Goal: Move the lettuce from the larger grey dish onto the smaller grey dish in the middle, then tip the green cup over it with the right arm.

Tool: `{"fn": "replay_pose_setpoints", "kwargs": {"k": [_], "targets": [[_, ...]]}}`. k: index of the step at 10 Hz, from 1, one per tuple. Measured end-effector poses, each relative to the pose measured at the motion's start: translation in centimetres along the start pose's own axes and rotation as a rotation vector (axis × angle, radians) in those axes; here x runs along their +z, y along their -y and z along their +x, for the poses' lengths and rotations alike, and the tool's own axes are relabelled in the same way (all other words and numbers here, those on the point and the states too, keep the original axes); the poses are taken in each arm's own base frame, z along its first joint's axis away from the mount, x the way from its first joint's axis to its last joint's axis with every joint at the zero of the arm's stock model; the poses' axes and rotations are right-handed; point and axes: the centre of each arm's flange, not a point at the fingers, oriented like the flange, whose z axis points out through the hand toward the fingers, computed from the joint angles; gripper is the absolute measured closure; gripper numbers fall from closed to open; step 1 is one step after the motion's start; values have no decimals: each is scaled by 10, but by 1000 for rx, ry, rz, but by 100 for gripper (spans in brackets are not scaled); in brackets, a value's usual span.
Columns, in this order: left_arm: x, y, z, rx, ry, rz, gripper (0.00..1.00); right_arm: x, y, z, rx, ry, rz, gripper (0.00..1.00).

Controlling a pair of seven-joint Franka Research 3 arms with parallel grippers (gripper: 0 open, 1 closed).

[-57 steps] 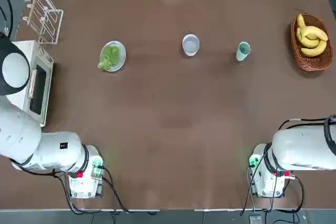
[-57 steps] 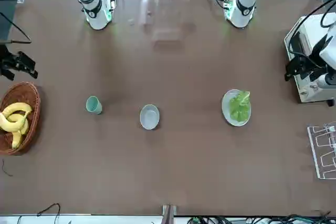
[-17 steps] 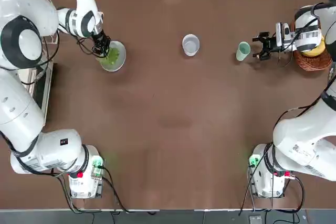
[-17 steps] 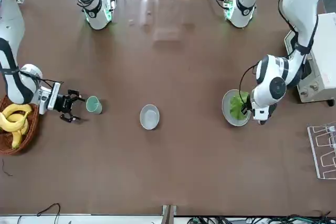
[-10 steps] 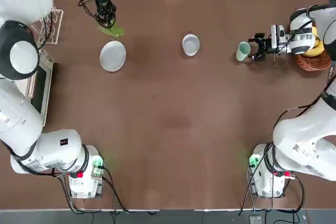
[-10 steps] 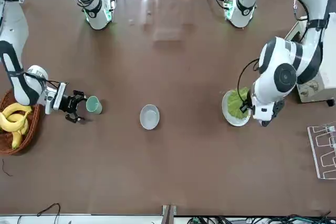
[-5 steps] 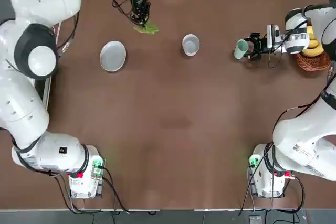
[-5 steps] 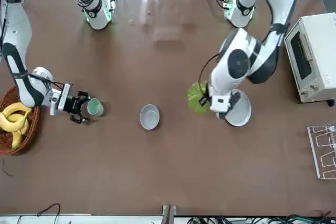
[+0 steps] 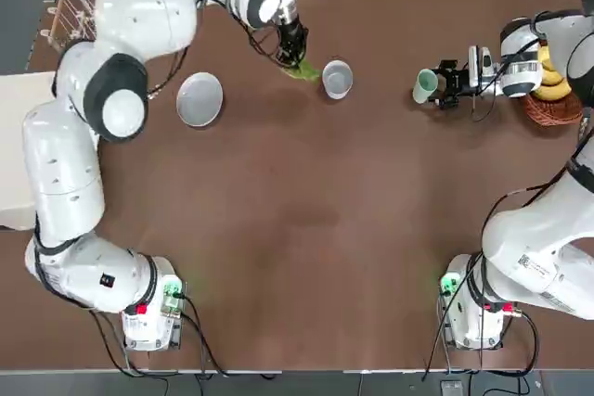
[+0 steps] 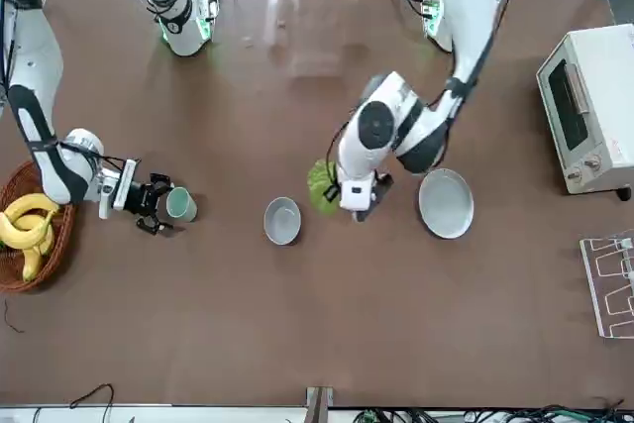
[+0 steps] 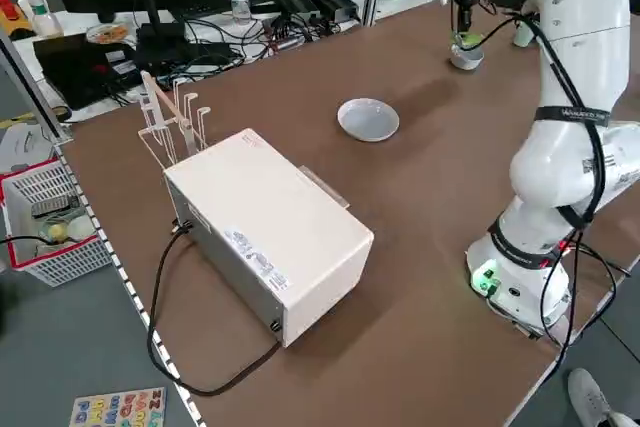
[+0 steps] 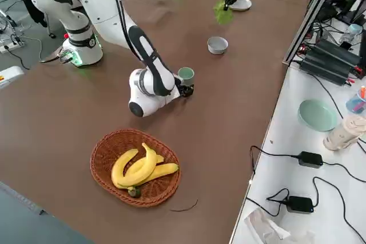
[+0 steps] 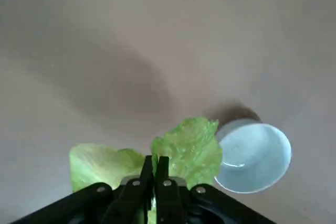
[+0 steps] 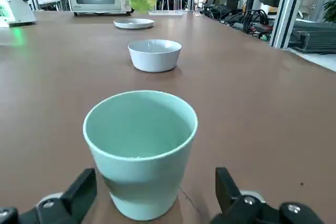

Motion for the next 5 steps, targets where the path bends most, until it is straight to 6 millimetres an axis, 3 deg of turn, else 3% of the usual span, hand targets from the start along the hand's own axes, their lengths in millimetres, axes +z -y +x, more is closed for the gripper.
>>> {"fn": "replay_pose_setpoints", "kwargs": {"k": [3,5], "targets": [[28,-30,-42,-17,-78,-96,96,7,3,-4,8,-6,9,0],[45,-39,-49,-25,-70,-186,96,19,5,-4,10,-23,24,2]]}}
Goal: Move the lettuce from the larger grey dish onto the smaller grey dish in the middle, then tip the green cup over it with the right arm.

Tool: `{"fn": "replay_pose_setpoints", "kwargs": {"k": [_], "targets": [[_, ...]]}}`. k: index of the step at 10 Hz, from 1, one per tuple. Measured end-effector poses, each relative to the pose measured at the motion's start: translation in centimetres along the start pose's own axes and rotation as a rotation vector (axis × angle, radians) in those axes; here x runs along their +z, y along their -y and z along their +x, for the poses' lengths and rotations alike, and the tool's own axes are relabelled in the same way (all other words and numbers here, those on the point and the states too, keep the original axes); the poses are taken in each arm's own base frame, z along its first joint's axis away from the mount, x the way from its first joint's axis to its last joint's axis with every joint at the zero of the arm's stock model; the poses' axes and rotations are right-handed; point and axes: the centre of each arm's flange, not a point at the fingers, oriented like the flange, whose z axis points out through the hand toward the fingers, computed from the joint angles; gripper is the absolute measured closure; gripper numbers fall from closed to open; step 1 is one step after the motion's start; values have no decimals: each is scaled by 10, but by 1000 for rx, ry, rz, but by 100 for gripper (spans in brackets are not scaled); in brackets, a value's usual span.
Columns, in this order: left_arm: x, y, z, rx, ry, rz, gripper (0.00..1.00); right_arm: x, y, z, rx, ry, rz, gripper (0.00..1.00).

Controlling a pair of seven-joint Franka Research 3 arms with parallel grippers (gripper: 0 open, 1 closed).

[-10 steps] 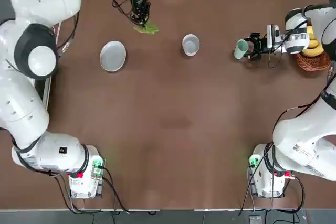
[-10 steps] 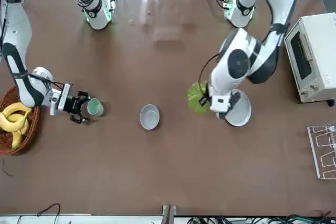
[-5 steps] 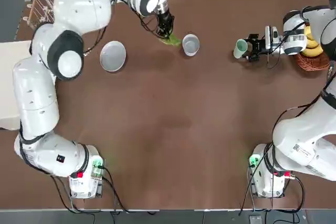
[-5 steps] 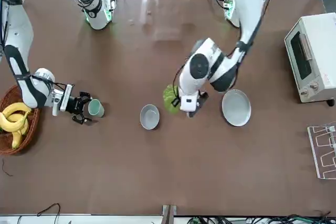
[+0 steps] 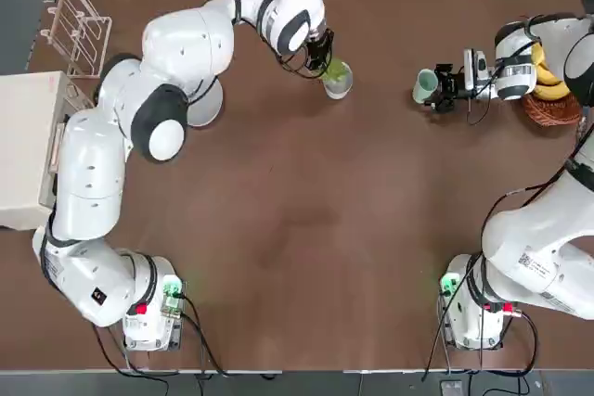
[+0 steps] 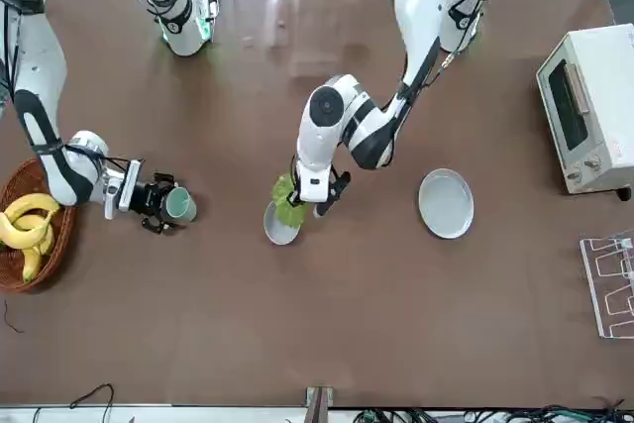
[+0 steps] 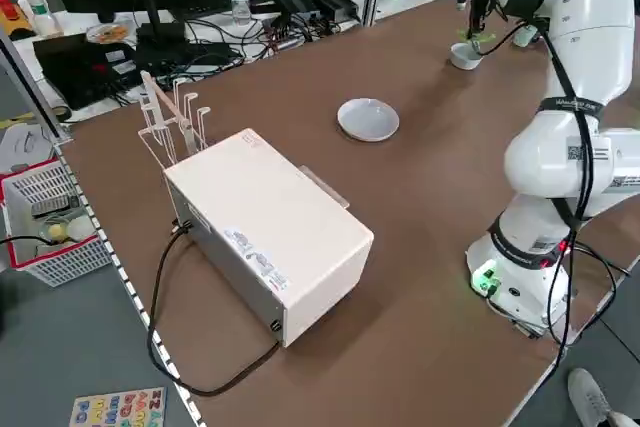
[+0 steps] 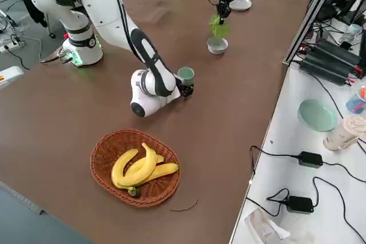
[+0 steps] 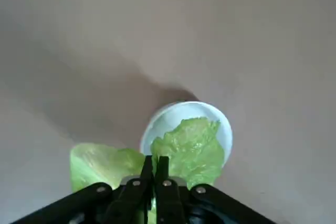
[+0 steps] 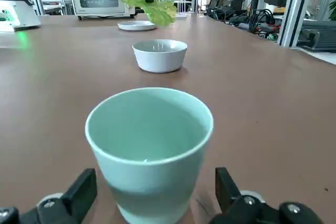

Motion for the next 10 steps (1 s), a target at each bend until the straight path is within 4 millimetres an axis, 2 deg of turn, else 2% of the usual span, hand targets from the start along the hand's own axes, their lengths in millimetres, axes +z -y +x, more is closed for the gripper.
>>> {"fn": "replay_pose_setpoints", "kwargs": {"k": [2,3,4,6,8,10], "targets": [[21,-1,3,-37,-1,-85,96,7,0,3,-4,-9,9,7],[30,-1,5,-56,3,-125,96,8,0,4,-5,-11,10,15],[37,-1,7,-69,2,-144,96,8,0,4,-5,-13,11,31],[54,3,5,-65,-6,-140,96,8,0,4,4,-13,11,31],[71,8,-8,-37,-30,-133,96,10,-1,5,33,-17,10,31],[73,7,-16,-32,-30,-160,96,20,-3,11,72,-24,15,31]]}}
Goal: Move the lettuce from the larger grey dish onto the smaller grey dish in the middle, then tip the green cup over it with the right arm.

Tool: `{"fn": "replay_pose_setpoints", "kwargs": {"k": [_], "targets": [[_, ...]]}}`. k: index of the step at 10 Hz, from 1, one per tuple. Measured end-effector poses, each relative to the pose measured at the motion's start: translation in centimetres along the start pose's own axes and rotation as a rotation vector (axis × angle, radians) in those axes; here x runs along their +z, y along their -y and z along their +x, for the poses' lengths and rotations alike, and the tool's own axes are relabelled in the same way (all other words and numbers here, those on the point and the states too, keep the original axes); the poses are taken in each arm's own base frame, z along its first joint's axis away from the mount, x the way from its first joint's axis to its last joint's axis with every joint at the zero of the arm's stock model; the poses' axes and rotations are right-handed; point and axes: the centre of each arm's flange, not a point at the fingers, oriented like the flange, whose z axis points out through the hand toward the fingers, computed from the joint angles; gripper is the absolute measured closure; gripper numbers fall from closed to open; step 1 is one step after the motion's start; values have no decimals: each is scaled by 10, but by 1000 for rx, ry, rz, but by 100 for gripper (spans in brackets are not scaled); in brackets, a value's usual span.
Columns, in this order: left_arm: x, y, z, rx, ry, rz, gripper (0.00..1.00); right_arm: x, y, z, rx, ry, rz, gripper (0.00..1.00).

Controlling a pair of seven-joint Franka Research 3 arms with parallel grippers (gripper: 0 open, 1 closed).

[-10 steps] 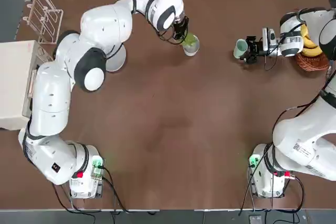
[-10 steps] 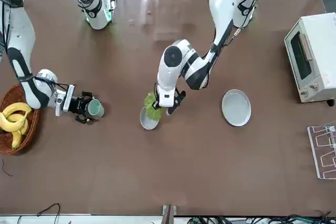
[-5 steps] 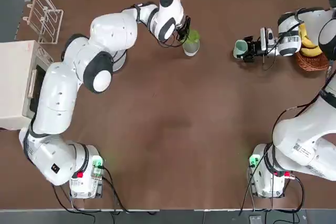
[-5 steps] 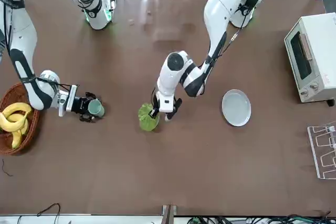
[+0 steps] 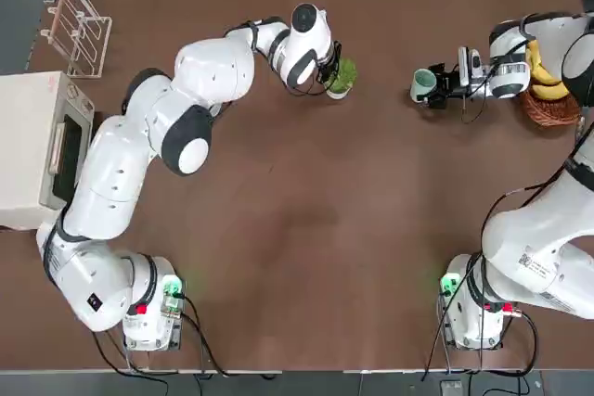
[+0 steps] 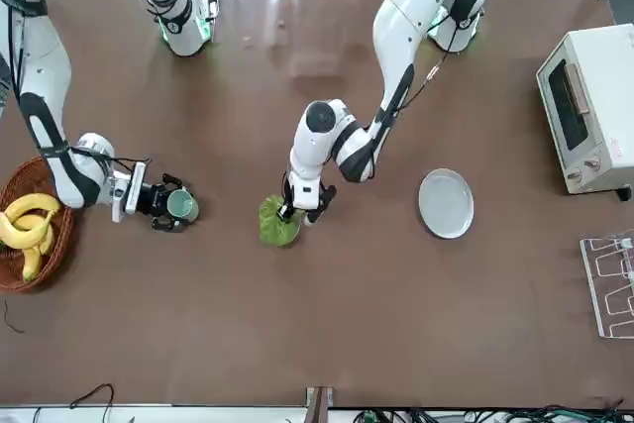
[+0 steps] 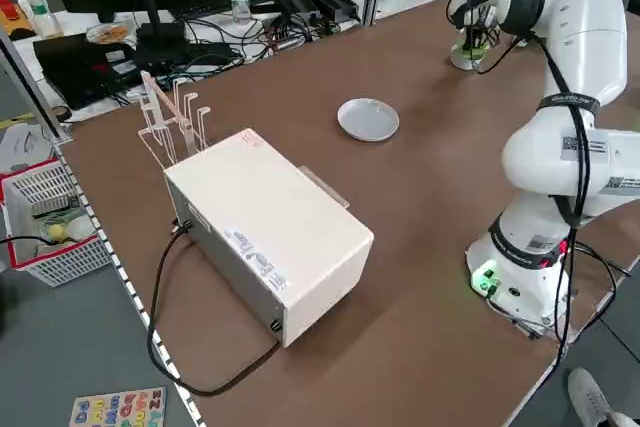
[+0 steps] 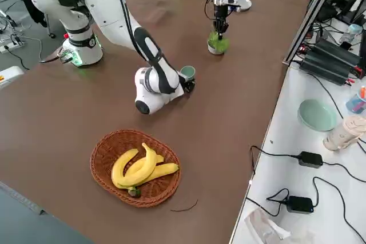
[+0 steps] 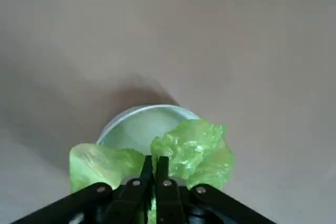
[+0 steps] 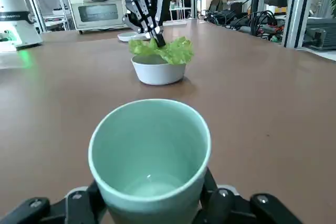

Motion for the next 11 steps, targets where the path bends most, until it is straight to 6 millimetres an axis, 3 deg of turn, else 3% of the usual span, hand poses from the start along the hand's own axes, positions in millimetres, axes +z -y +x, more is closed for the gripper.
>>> {"fn": "replay_pose_setpoints", "kwargs": {"k": [3,8,9,11], "targets": [[0,-2,9,-7,-8,-13,84,12,-9,16,51,-7,-4,31],[-11,-16,32,-32,-22,-47,9,41,-30,72,68,38,-40,31],[-20,-23,40,-44,-25,-64,1,49,-33,84,72,61,-43,31],[-50,-38,66,-78,-41,-35,1,63,-38,109,85,107,-65,31]]}}
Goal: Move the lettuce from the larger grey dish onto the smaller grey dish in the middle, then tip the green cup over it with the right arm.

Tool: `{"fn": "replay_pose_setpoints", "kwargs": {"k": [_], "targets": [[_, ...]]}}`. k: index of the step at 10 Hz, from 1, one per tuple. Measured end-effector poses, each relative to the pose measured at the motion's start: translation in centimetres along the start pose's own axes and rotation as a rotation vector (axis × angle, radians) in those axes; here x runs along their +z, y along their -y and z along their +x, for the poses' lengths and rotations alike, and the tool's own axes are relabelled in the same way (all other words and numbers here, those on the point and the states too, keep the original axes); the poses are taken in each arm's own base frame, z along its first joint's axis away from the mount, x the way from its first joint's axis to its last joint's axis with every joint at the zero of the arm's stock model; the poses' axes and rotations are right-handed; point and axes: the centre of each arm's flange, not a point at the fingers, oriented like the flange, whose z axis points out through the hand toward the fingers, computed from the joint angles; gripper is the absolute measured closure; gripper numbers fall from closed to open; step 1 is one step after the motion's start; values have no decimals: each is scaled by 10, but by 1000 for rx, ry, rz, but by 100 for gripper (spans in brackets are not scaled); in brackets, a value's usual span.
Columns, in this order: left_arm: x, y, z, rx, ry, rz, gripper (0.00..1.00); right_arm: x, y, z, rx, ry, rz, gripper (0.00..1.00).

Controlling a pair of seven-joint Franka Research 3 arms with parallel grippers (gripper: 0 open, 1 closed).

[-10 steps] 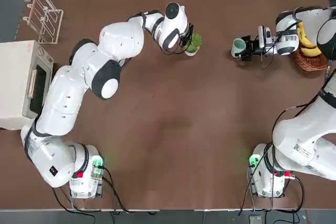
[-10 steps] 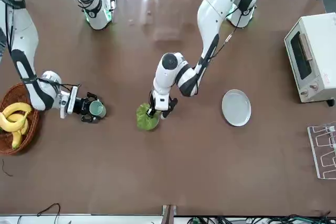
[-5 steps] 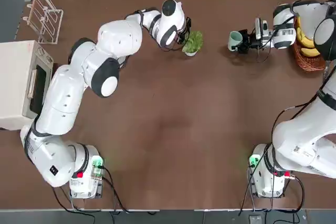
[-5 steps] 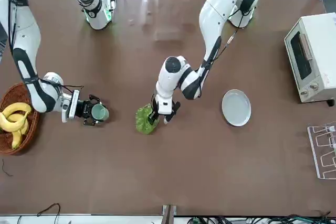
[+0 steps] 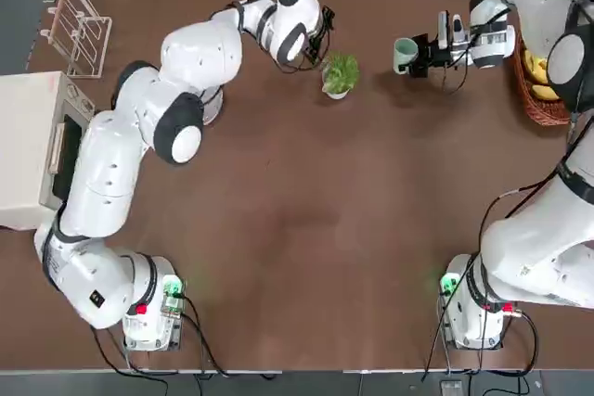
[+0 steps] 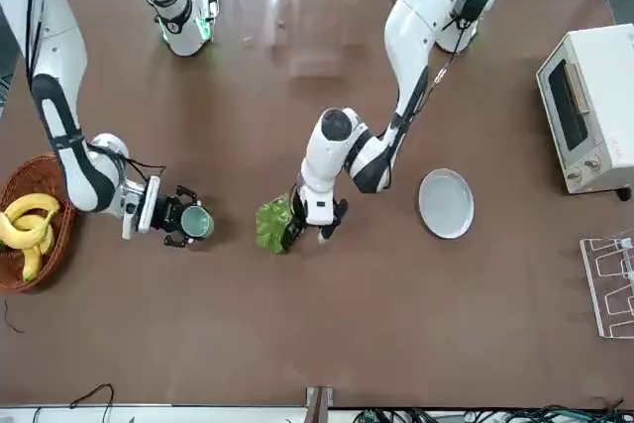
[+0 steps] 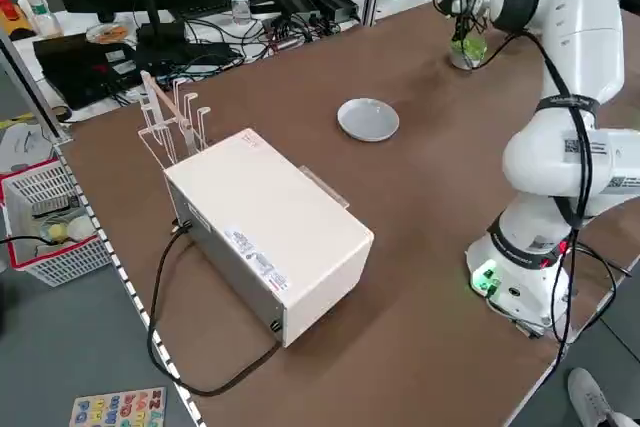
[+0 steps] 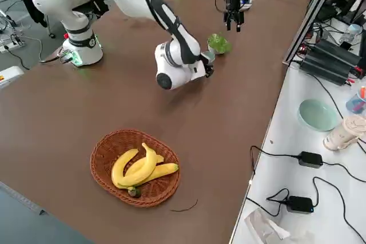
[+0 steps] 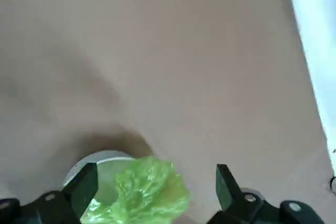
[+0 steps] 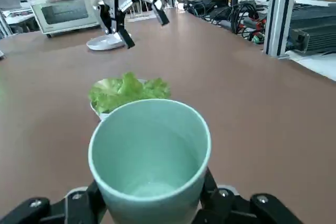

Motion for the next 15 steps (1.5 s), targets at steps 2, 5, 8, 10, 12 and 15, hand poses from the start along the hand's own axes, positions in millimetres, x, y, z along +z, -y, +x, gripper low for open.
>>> {"fn": "replay_pose_setpoints", "kwargs": {"k": [2,5,8,10,12,15], "targets": [[-44,-16,29,-15,19,41,1,13,0,28,28,58,-28,31],[-115,5,66,44,38,80,1,37,6,58,101,138,-73,31],[-168,58,102,144,-42,145,1,52,12,82,153,182,-115,31],[-201,90,158,167,-99,243,0,56,14,103,201,202,-164,31],[-243,108,236,248,-100,384,0,66,22,120,232,219,-188,31],[-310,120,326,365,-29,502,0,86,50,124,253,295,-167,31]]}}
